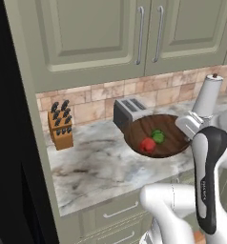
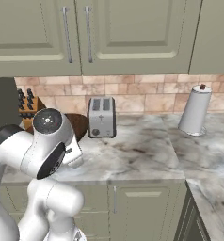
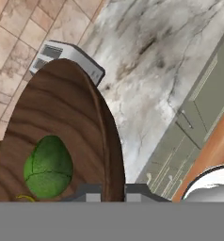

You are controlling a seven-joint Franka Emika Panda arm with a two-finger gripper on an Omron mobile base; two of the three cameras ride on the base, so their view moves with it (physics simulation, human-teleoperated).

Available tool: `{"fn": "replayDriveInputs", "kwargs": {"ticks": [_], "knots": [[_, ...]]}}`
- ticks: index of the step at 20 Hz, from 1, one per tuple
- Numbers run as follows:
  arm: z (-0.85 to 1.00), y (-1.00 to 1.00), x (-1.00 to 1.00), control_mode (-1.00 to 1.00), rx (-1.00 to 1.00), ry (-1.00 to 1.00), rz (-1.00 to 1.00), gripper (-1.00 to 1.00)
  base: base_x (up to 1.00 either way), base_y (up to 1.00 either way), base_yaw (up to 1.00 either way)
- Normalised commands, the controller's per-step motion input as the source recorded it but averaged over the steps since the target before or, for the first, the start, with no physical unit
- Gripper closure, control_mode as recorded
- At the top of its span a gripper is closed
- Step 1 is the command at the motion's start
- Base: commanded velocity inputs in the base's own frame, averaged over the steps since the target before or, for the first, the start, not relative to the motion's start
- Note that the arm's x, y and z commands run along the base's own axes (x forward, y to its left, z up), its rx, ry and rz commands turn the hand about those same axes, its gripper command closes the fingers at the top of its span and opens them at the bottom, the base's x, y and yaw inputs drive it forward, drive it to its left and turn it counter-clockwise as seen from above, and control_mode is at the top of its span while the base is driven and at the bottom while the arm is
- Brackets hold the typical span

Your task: Place the bowl with the avocado and bell pepper on the second highest shelf of the fridge. Place the bowl with the steak and chicken drumstick on the top shelf of the fridge.

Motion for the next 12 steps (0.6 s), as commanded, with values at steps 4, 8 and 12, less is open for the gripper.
{"fn": "replayDriveInputs", "kwargs": {"ticks": [4,8,12], "knots": [[0.00,0.00,-0.03,-1.00,0.00,0.00,0.00,1.00,0.00,0.00,0.00],[0.00,0.00,-0.11,1.00,0.00,0.00,0.00,1.00,-0.72,-0.03,0.00],[0.00,0.00,0.00,1.00,0.00,0.00,0.00,1.00,-1.00,-0.22,0.00]]}}
